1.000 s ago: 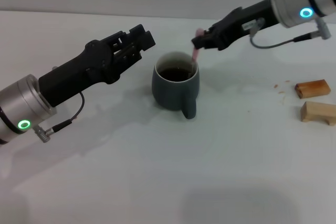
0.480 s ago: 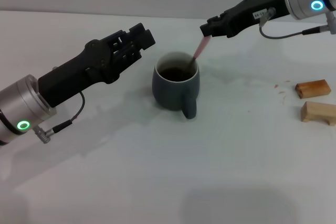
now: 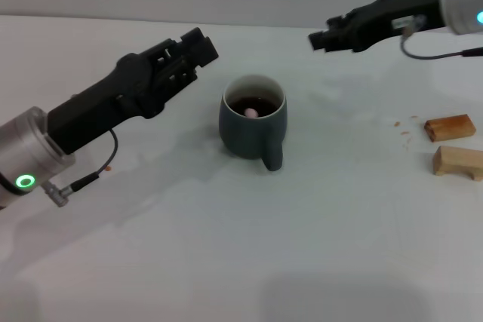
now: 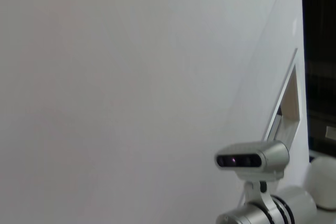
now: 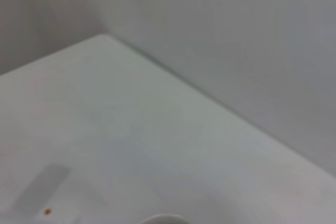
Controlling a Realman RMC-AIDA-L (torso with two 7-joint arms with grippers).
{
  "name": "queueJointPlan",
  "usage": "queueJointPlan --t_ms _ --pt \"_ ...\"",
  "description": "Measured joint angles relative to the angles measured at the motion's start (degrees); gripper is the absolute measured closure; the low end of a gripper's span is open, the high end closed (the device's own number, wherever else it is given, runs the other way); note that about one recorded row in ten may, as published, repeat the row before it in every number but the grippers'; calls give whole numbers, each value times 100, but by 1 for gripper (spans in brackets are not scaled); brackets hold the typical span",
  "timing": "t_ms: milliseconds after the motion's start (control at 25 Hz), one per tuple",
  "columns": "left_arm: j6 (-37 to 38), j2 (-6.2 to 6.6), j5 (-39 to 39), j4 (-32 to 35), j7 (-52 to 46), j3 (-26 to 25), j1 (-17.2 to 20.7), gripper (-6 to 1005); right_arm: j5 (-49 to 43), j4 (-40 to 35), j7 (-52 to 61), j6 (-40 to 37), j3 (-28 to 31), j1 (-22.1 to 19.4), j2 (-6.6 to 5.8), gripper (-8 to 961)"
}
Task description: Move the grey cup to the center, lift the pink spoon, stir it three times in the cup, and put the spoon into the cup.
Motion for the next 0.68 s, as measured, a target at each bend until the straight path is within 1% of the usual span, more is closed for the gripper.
queueJointPlan --t_ms 160,240,360,520,680 --pt "236 31 -7 0 25 -216 106 653 664 -496 -461 233 86 -722 20 552" --pt "385 34 -8 1 82 -424 217 653 1131 -602 -980 367 255 -1128 44 547" --pt "669 19 -9 0 413 -884 500 653 2016 -546 -2019 517 643 -1759 68 544" --pt "844 -69 -8 -13 990 -1614 915 653 3859 84 -3605 577 1091 -2524 48 543" --pt "830 -193 -9 -24 1424 -2521 1330 653 5827 1053 -5637 498 1230 -3149 39 543"
